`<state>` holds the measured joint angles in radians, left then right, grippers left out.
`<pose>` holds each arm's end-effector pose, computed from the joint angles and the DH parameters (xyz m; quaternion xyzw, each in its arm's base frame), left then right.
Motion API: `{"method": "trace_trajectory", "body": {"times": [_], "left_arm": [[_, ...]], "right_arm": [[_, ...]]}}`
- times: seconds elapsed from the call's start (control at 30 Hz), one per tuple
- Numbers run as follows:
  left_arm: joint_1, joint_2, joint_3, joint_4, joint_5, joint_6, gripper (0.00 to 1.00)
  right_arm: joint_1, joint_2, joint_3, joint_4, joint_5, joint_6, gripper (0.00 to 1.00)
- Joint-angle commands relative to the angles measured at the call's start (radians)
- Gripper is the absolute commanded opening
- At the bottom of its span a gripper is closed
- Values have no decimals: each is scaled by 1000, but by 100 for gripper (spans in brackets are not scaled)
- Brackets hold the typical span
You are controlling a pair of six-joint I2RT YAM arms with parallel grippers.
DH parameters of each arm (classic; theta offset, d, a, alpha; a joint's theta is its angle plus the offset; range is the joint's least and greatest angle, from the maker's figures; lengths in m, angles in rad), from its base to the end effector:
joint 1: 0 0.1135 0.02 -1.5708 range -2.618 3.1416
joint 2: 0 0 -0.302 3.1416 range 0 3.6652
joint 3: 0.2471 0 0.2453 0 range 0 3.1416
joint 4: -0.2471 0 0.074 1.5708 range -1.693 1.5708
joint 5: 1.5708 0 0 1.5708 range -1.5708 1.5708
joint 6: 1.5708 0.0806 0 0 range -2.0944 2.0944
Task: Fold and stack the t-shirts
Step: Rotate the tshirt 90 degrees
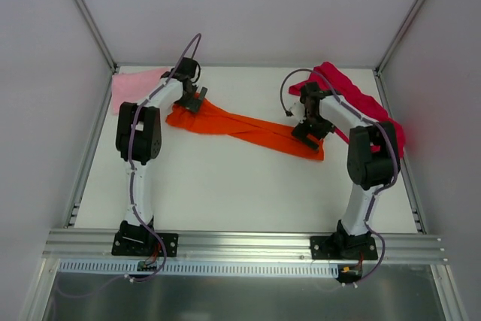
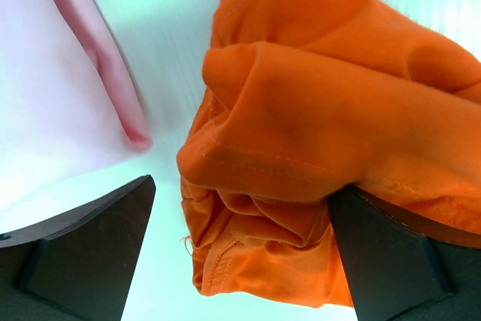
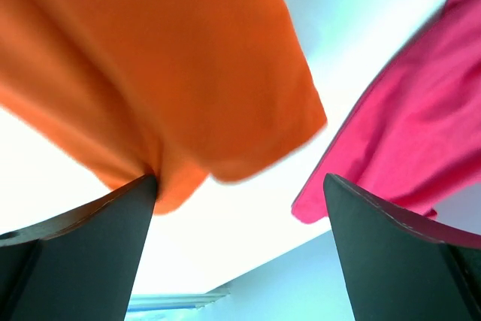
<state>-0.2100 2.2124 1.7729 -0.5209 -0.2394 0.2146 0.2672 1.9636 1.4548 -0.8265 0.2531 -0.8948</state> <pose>0.5212 -0.0915 0.1837 0.1645 0.9333 0.1146 0.2981 0.3989 0.0883 0.1812 -0.5283 0.8316 -0.1552 0.0722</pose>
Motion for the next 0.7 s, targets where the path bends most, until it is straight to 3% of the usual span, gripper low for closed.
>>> {"method": "trace_trajectory", "body": {"times": [0.0,0.27,0.5,0.57,0.67], "left_arm": [[-9,39,94,-54,-74,35,99],[-43,18,123,-67,-51,17,99],[-43,-3,89,-62,-63,16,99],[-43,-6,89,-65,-63,11,99],[-40,-17,92,-73,-40,8,99]], "right_arm": [[33,-167,-46,-78,-50,-46,100],[109,-321,-129,-92,-95,-26,100],[96,-223,-86,-13,-14,-24,100],[90,-163,-68,26,14,-10,89],[72,-97,-25,47,3,11,93]]}}
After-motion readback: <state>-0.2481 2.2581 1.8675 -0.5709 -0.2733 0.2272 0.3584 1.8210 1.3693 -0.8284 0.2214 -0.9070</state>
